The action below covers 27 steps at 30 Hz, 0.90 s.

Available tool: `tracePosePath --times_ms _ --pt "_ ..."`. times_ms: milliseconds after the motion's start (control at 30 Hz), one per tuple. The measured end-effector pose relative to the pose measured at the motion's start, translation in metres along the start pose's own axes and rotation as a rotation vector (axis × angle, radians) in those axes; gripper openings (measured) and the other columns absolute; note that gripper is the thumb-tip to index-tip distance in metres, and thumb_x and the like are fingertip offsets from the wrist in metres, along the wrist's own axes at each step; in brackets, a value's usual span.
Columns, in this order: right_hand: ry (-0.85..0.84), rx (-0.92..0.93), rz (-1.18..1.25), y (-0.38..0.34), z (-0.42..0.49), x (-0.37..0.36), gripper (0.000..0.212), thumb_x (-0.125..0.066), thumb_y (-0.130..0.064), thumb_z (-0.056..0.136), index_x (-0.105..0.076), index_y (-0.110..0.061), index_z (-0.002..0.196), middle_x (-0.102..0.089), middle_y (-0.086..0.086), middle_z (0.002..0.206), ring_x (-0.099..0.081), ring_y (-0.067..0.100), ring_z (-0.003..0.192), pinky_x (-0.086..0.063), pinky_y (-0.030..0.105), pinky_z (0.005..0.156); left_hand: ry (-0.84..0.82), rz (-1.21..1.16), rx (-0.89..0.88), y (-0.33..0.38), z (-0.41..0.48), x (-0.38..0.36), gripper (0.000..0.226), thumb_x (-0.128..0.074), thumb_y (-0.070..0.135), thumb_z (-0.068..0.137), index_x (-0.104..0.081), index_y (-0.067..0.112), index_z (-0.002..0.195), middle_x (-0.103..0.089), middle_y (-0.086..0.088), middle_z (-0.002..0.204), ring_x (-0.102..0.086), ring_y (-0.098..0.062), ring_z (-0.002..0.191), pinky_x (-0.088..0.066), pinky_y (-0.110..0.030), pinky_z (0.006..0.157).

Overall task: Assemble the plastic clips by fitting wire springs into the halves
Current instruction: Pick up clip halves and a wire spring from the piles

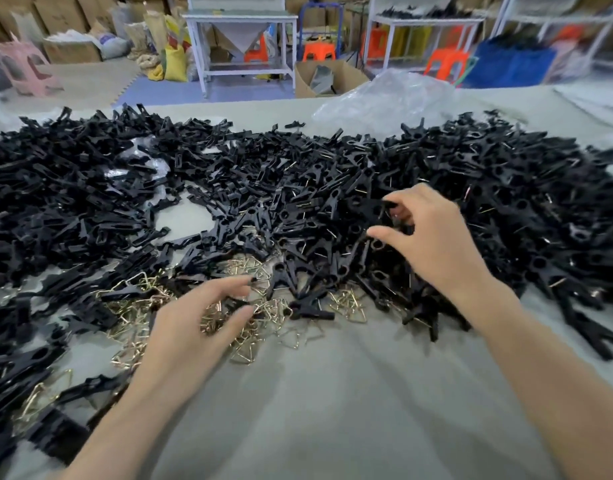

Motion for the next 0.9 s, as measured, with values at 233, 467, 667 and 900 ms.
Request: tracePosePath --times_ms 233,467,667,900 --pt "-0.150 -0.131 -0.384 -0.002 -0.003 -0.008 0.091 -0.064 -0.067 0.071 -0.032 -0.027 0.146 -0.018 0.007 0.155 0.007 0.031 0.144 -0.007 0.052 0.111 -0.209 0.347 -0.164 -0.001 -0.001 -0.016 0.041 -0.076 0.033 0.077 -0.069 0.022 0.116 -0.064 0.008 0.118 -0.053 -0.015 0.119 -0.030 -0.051 0.112" --pt "-0.485 0.186 -0.120 -0.085 -0.042 -0.068 0.030 -0.065 -0.058 0.077 -0.060 -0.029 0.077 -0.014 -0.013 0.157 0.021 0.014 0.143 0.013 0.045 0.112 -0.144 0.330 -0.198 0.001 0.001 -0.010 0.019 -0.080 0.027 0.074 -0.069 0.019 0.087 -0.063 0.008 0.090 -0.059 -0.017 0.086 -0.047 -0.036 0.081" --pt "-0.449 0.085 0.109 -0.084 -0.044 -0.082 0.015 -0.070 -0.032 0.083 -0.063 -0.028 0.070 -0.041 -0.011 0.145 -0.002 0.013 0.146 -0.003 0.040 0.114 0.032 0.157 -0.047 -0.004 0.006 0.005 0.016 -0.068 0.048 0.079 -0.060 0.036 0.083 -0.057 0.020 0.084 -0.055 0.002 0.084 -0.037 -0.008 0.075" --pt "-0.201 -0.117 0.503 -0.072 -0.044 -0.068 0.010 -0.071 -0.019 0.083 -0.076 -0.028 0.084 -0.070 -0.017 0.088 -0.061 -0.001 0.091 -0.044 0.016 0.085 0.219 -0.051 0.097 -0.011 0.007 0.014 0.021 -0.064 0.029 0.088 -0.059 0.046 0.099 -0.068 0.023 0.083 -0.064 0.001 0.078 -0.045 -0.008 0.072"
Point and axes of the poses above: each hand's wrist, its own z-axis towards the middle knuckle, its own x-axis out of the back of the hand, y = z × x, the point moved 2 cm from there along z, towards the middle knuckle
